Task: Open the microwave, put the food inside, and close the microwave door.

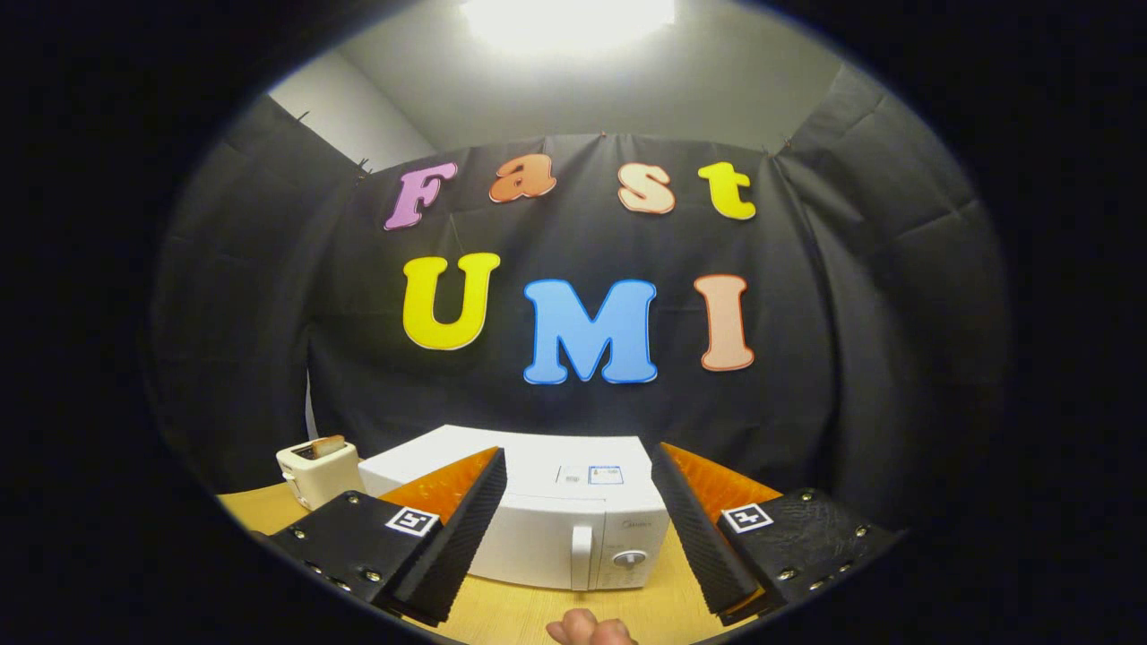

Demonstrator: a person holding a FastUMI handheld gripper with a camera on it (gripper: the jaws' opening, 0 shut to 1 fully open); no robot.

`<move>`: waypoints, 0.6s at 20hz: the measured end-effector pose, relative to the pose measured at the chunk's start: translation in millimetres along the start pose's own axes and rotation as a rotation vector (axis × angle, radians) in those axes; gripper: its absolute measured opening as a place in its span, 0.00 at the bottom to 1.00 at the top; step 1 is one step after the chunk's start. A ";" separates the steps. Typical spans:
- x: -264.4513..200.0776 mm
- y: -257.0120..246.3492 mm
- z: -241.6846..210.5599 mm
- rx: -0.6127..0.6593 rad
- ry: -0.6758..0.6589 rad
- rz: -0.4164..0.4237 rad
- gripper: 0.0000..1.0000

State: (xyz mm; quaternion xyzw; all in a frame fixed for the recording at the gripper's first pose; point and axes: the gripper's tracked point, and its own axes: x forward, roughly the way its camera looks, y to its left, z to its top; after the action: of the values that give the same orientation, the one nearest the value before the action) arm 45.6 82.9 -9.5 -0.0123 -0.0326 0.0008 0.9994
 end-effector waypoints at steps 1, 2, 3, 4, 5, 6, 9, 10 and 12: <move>-8.4 -1.0 22.4 0.002 -0.048 -0.011 0.99; -17.4 -4.8 47.0 -0.021 -0.121 -0.034 0.98; -27.3 -5.0 69.1 -0.063 -0.196 -0.045 0.98; -38.3 0.0 84.5 -0.102 -0.252 -0.048 0.98; -47.9 7.5 90.8 -0.110 -0.280 -0.022 0.99; -51.1 17.0 86.7 -0.077 -0.271 0.017 0.98; -47.0 29.5 60.7 0.024 -0.176 0.094 0.98; -40.4 21.8 57.9 0.024 -0.159 0.085 0.98; -24.9 14.0 56.1 0.023 -0.146 0.065 0.98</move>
State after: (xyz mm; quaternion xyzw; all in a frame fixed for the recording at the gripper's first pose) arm 17.1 98.2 44.5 -0.0017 -0.1048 0.0347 0.9939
